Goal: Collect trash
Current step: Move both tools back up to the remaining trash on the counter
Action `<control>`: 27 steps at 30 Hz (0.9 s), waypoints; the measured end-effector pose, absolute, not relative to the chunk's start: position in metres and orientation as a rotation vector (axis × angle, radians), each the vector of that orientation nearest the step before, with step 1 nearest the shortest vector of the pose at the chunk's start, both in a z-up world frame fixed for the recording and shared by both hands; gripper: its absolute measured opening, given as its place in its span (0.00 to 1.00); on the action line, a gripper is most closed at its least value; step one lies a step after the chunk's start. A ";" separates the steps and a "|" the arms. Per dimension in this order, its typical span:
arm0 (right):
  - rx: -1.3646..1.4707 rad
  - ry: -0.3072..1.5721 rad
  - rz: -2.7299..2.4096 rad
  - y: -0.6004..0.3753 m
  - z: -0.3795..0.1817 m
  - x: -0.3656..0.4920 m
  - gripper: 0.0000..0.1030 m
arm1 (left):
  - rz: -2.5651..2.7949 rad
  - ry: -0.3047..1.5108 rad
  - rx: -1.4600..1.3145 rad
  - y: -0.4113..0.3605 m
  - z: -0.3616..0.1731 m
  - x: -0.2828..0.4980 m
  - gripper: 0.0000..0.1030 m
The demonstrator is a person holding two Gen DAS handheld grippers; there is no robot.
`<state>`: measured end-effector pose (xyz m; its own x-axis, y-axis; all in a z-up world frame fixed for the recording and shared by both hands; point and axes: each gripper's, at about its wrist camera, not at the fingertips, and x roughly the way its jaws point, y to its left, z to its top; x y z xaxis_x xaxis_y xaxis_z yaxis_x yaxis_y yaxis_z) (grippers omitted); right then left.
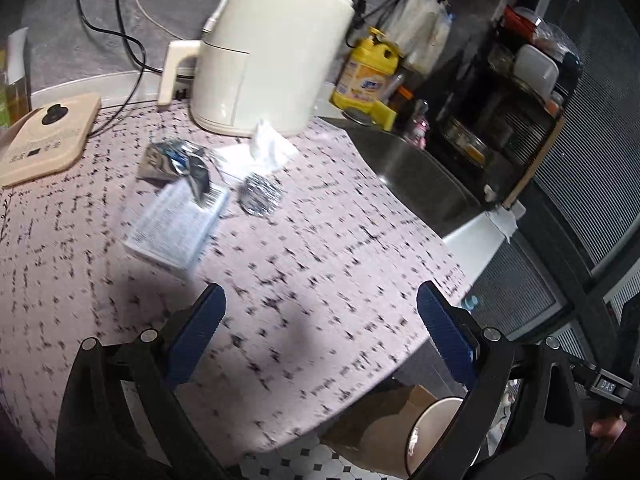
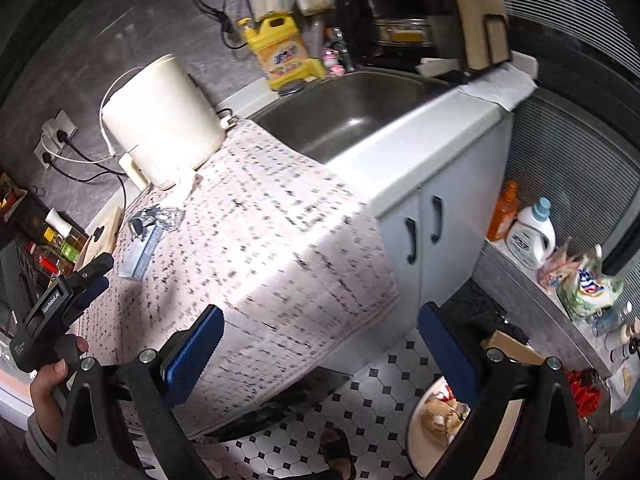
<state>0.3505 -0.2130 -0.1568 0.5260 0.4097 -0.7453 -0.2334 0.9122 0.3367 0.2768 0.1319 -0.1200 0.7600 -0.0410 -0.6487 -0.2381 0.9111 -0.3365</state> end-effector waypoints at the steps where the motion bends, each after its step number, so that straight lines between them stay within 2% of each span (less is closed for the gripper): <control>1: 0.202 0.940 0.392 -0.205 -0.155 0.352 0.93 | 0.117 0.702 -0.421 0.138 -0.120 0.277 0.93; 11: 0.178 0.920 0.445 -0.120 -0.152 0.374 0.93 | 0.142 0.696 -0.439 0.212 -0.123 0.292 0.93; 27: 0.128 0.966 0.467 -0.003 -0.169 0.420 0.92 | 0.135 0.777 -0.455 0.314 -0.151 0.370 0.93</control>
